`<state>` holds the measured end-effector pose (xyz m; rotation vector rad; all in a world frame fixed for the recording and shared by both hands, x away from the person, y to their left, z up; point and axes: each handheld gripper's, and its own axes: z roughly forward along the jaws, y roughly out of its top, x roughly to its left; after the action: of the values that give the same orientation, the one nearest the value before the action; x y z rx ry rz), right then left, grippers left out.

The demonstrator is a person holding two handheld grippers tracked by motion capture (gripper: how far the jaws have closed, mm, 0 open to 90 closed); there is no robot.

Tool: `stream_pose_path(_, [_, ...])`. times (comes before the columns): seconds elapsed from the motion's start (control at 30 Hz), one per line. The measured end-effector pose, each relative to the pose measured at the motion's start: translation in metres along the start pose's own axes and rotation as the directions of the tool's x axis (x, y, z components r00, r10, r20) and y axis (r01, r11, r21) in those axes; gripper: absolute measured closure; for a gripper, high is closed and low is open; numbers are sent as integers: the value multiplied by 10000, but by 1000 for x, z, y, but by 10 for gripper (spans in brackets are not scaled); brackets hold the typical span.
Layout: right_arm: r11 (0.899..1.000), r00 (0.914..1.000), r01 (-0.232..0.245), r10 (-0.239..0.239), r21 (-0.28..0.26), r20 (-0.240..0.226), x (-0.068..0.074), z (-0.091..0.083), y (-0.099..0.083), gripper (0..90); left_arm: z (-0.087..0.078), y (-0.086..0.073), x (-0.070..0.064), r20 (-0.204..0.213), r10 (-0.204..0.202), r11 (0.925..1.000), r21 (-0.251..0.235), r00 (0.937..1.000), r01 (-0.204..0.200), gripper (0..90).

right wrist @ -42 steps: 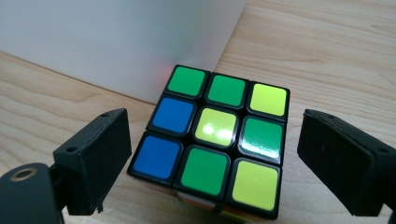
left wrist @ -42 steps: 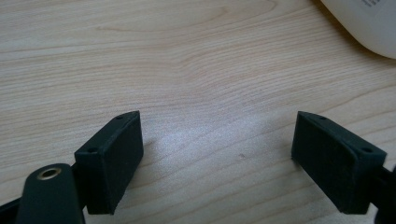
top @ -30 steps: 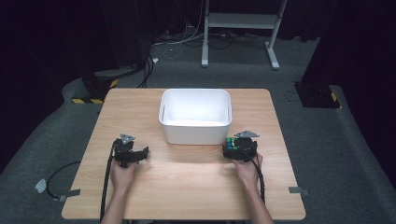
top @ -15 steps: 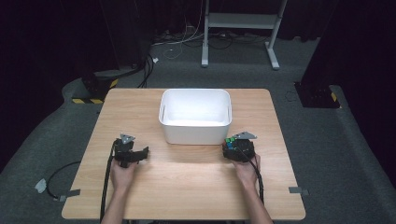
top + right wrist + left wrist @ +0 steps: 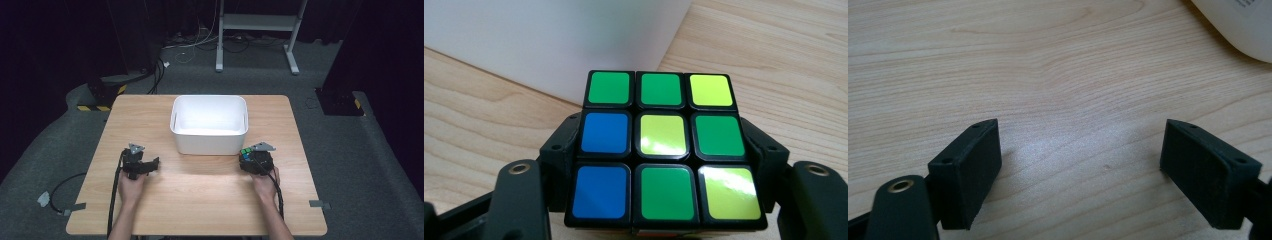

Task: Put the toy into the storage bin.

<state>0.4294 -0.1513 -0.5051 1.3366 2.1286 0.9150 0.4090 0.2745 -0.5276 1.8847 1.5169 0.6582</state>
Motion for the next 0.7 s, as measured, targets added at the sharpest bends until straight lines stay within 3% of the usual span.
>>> stream_pose_path(0.33, [9998, 9999, 108, -109, -141, -95, -1, -4, 0, 340, 0, 0, 0, 4, 3, 10000, 5, 10000, -3, 170])
stream_pose_path(0.7, [9994, 9987, 15, -32, -335, -501, -7, -17, -1, 340, 0, 0, 0, 4, 1, 10000, 5, 10000, -1, 170])
